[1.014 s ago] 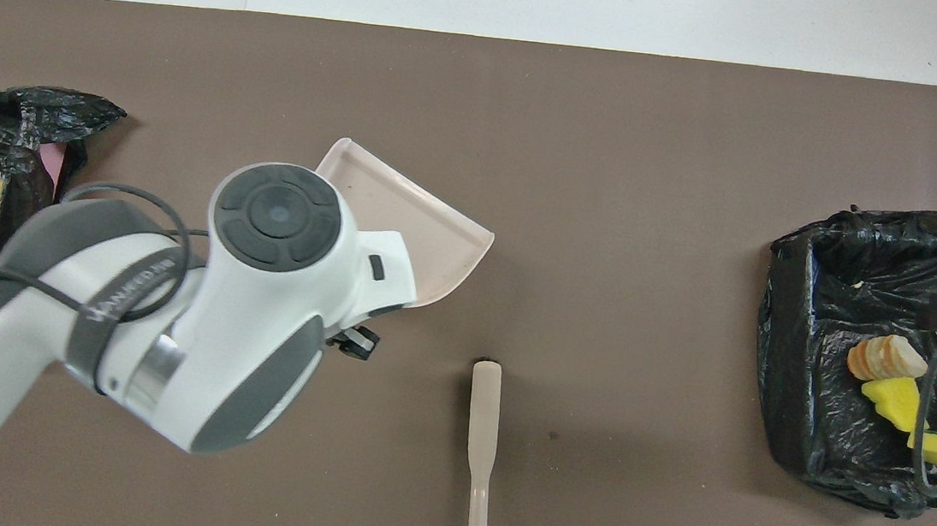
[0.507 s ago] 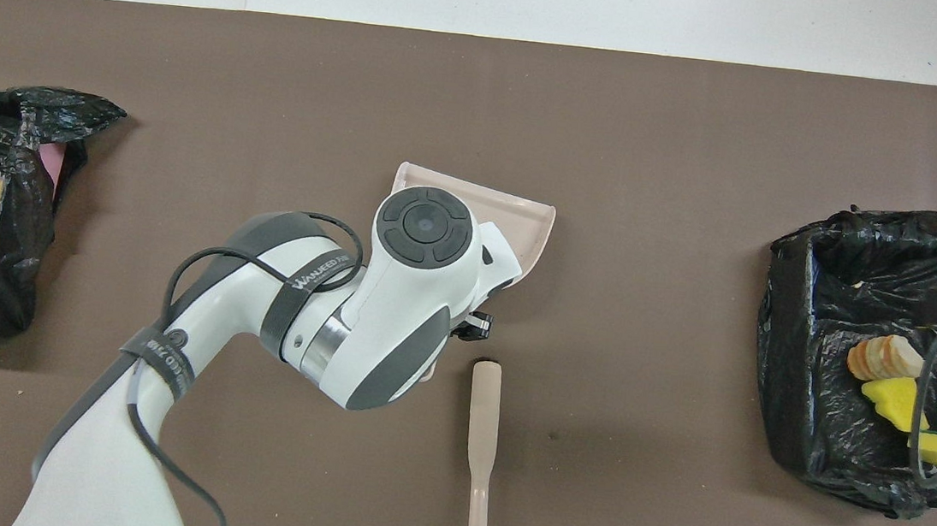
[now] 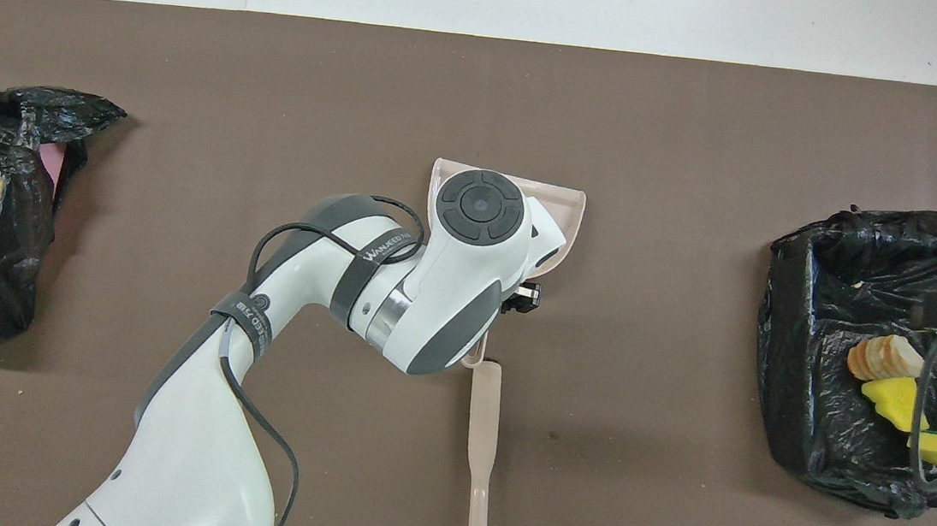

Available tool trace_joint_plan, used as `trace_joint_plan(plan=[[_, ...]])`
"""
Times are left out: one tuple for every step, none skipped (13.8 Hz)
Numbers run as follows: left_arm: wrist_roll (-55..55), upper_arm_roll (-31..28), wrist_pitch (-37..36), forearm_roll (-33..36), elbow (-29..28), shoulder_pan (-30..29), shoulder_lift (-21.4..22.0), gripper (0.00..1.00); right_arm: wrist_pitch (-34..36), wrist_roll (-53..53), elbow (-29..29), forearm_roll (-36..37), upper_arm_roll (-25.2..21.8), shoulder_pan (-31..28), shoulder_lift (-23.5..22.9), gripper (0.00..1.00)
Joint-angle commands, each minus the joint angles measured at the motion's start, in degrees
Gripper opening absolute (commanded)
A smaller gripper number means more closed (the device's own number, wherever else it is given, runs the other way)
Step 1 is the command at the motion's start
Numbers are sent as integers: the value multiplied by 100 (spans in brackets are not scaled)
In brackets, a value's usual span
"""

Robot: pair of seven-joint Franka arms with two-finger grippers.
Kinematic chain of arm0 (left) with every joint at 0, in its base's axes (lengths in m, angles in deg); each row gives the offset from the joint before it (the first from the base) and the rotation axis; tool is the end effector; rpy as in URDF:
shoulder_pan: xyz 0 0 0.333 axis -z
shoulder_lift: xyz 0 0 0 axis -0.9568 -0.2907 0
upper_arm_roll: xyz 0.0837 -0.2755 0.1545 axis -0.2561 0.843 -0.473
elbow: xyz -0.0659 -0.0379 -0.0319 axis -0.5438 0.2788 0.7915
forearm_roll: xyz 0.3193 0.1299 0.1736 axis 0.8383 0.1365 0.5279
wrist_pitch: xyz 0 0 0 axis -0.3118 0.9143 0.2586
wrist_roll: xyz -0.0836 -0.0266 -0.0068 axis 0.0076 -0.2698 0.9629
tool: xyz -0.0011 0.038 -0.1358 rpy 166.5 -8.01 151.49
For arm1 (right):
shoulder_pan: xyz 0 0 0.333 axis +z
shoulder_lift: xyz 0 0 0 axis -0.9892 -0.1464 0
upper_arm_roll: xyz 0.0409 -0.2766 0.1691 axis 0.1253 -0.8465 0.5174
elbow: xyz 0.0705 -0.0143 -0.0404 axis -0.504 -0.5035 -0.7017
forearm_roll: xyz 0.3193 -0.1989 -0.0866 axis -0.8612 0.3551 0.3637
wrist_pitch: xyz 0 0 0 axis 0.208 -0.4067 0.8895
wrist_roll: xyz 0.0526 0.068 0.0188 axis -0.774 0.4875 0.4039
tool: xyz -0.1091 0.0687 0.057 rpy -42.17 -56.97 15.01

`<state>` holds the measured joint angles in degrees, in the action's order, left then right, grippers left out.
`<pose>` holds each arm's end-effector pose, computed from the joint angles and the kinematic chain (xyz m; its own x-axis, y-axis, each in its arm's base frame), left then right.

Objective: Sweep and dump trash in bin
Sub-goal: 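Bring the dustpan back with the left gripper and set it down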

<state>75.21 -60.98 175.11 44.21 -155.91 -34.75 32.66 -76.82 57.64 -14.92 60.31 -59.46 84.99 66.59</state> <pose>0.5147 -0.4606 0.3482 0.9779 -0.1879 -0.0918 -0.1786 -0.9787 0.1010 0.4973 -0.0162 0.6482 0.9944 -0.1007 0.0322 -0.1014 -0.9946 0.0206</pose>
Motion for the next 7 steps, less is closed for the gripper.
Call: trace_joint_plan(plan=[[-439,-50,-132,-67,5,-327,229,100,8,-67,-18,-114,6,-16,43,100],[-659,-41,-141,-67,-48,-528,291,100,7,-76,-62,-114,6,-25,51,100],[-809,-41,-150,-67,-66,-765,309,100,7,-76,-71,-114,-3,-34,52,100],[-828,-41,-150,-76,-66,-933,318,100,16,-76,-71,-114,-3,-51,52,100],[-828,-59,-150,-67,-66,-1074,327,100,7,-84,-80,-114,6,-69,60,100],[-837,-102,-142,-58,-66,-1249,327,100,7,-84,-80,-114,-3,-69,52,100],[-845,-103,-124,-32,-57,-1503,327,100,7,-93,-80,-114,6,-69,60,100]])
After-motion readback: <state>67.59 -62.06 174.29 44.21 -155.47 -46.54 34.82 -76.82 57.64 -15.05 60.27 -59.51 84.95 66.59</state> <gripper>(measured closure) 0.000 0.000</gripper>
